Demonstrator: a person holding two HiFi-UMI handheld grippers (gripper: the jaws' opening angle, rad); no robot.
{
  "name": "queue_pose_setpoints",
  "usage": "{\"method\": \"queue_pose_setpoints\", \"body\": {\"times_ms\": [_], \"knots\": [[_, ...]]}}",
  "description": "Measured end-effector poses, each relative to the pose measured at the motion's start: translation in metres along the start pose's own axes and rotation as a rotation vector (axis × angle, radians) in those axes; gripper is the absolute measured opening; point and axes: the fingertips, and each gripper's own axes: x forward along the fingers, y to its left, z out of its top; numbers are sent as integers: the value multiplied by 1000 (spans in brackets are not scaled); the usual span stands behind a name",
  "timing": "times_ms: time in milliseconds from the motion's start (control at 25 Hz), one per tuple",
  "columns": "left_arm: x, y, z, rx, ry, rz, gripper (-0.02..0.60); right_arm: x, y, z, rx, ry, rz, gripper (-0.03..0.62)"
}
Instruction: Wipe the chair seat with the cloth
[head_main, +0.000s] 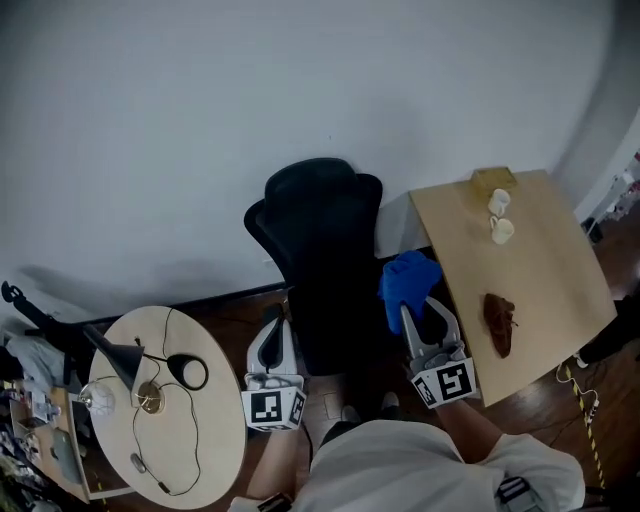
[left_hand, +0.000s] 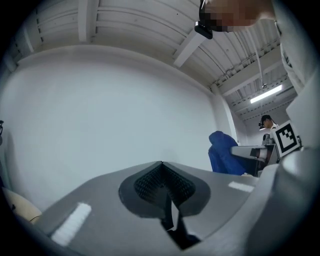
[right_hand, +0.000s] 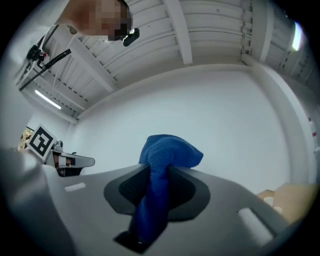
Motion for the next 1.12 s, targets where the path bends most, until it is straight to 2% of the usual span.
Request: {"method": "queue_pose_setpoints", "body": {"times_ms": [320,520,720,840,960,1000,1120], "knots": [[-4,-1,10,-4,12,-62,2,-9,2,17,-12,22,-13,98],[-48,-34,19,20,-30,-69,2,-60,12,31,-23,-10,-1,98],[-122,-97,34,63,-67,-45,2,-157,25,53,-18,-54,37,100],[-175,-150,29,115,-17,-16,2,-232,28,66,-31,-84,62,99],[-217,-203,30,137,-2,9,2,-293,23,74,-31,-96,73,100],[-232,-219,32,134,-11,13,2,-312,23,76,-28,-97,74,100],[-274,-266,45,120,-109,10,2,-370,28,84,-14,-100,81,100]]}}
